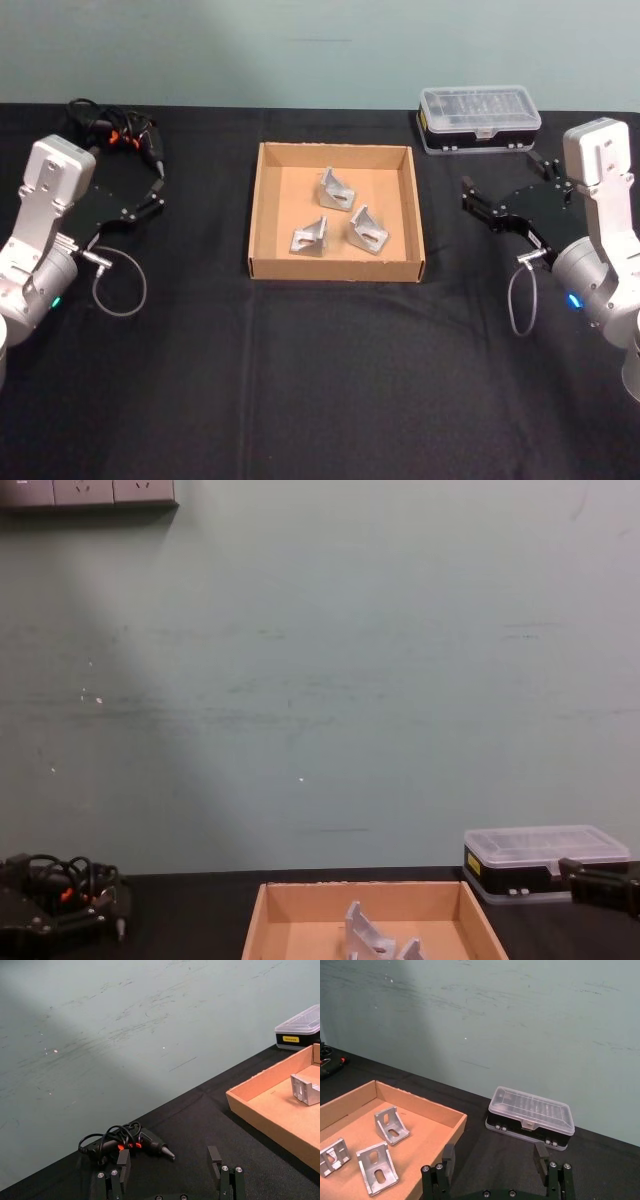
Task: Use one hand to pick up the angle iron from the table and place it into the box.
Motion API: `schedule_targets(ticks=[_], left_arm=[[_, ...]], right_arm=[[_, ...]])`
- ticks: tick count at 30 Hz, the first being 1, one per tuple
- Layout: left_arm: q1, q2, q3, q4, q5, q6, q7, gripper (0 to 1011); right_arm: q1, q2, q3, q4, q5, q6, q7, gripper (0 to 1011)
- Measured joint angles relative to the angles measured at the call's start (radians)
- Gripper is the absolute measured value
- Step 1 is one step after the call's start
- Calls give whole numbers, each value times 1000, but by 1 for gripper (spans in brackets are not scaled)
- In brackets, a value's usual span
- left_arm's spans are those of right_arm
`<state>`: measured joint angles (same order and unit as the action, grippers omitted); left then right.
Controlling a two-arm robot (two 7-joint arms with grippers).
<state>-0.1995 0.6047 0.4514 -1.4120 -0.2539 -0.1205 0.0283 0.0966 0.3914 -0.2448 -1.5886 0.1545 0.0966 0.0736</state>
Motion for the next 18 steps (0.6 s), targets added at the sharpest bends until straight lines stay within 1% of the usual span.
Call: schedule_targets(ticks=[18], left_arm=[[0, 0, 0, 0, 0, 0, 0, 1000]], right_arm=[[1, 0, 0, 0, 0, 0, 1, 1000]])
